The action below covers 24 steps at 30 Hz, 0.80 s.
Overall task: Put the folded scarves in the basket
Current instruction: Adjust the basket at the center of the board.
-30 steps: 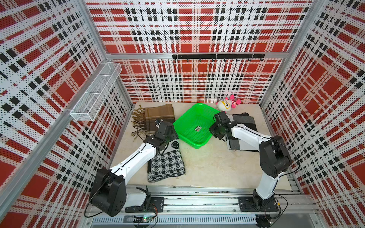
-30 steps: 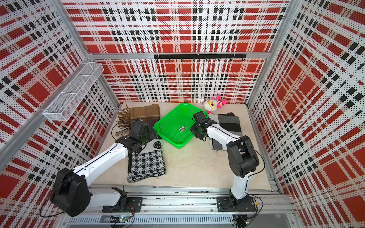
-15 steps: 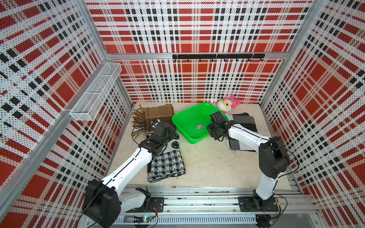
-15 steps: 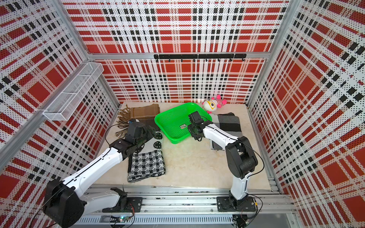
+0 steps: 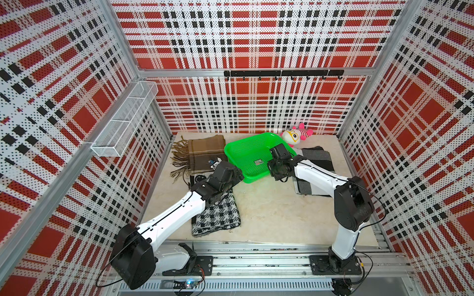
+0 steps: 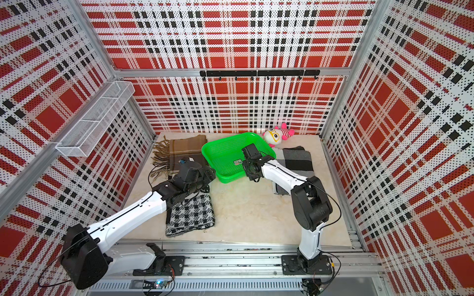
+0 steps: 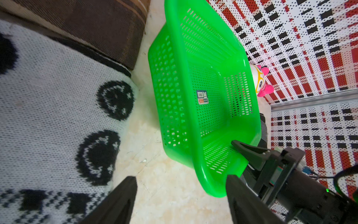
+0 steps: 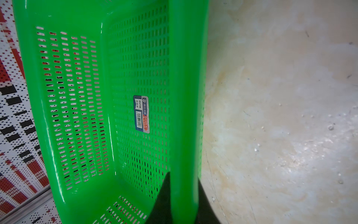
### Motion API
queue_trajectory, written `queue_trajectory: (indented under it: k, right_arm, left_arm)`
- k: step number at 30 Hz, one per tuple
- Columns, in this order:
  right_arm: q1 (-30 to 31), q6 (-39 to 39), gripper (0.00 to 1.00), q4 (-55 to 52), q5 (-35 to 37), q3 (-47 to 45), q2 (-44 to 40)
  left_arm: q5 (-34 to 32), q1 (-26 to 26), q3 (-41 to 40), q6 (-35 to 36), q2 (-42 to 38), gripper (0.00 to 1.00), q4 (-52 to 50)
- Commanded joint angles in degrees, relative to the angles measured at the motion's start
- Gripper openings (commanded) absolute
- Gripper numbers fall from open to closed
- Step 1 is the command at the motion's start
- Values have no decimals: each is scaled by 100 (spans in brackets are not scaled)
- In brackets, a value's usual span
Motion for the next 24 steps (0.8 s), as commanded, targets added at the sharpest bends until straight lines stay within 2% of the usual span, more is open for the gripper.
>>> queue_trajectory:
  k: [1,9,10,14,16,18,24]
  right_arm:
    - [77,35,11,36,-158,72,14]
    - [106,-551,30,-49,-252,-237,-265]
    - [108,-706,36,-99,-201,-205,-307]
    - [115,-1507,70,-267,123,26,-518]
    - [80,-2009,79,-523,200,291,-529]
    - [18,-2516,83,-750,183,561,-491]
    - [-472,-3970,83,-636,-431,913,-363]
  left_arm:
    - [-200,-254,3,-465,-95,79,28]
    - [-377,-609,29,-926,-20,80,-46]
    - [-384,-624,68,-986,-2,81,-80]
    - [-459,-733,308,-1245,94,85,-337]
    - [-450,-797,444,-1378,161,87,-427]
    - [-434,-887,560,-1554,228,88,-497]
    - [-715,-1182,870,-1967,455,86,-708]
